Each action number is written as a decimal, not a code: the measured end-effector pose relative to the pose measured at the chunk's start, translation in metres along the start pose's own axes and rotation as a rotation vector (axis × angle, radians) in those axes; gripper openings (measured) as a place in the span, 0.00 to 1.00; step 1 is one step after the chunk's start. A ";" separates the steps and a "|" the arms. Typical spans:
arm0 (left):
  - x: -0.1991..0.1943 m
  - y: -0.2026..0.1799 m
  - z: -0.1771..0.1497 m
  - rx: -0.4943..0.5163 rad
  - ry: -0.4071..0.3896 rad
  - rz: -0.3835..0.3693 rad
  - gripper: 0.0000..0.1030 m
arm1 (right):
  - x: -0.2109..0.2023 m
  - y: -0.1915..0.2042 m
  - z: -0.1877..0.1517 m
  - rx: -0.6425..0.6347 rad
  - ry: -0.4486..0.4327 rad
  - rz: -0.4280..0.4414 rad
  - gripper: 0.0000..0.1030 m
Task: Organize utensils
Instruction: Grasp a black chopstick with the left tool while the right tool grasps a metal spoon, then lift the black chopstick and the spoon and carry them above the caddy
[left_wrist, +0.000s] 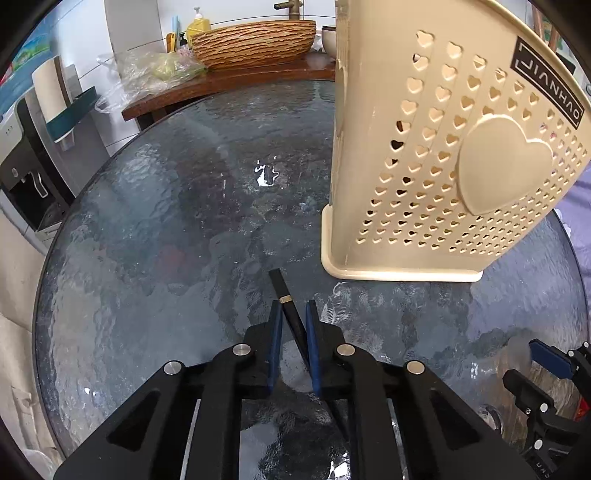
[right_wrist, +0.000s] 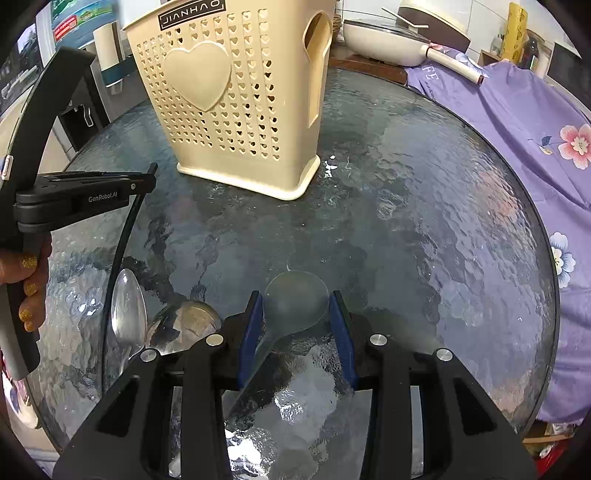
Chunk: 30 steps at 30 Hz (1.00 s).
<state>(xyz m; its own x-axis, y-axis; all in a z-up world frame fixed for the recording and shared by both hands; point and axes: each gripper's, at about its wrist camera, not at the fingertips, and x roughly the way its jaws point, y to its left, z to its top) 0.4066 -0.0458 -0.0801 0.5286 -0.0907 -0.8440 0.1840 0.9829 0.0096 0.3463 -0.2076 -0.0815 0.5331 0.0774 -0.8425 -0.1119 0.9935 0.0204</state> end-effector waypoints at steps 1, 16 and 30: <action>0.000 0.000 0.000 -0.004 0.000 -0.004 0.10 | 0.000 0.000 0.000 0.002 -0.001 0.002 0.37; -0.047 0.005 -0.014 -0.075 -0.096 -0.090 0.07 | -0.021 -0.002 -0.003 -0.020 -0.143 0.057 0.36; -0.141 0.004 -0.019 -0.058 -0.288 -0.165 0.07 | -0.085 0.004 -0.003 -0.106 -0.358 0.071 0.36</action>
<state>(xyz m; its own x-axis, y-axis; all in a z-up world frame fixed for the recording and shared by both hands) 0.3165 -0.0259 0.0290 0.7095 -0.2824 -0.6457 0.2433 0.9580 -0.1517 0.2976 -0.2107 -0.0115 0.7781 0.1890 -0.5991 -0.2358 0.9718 0.0004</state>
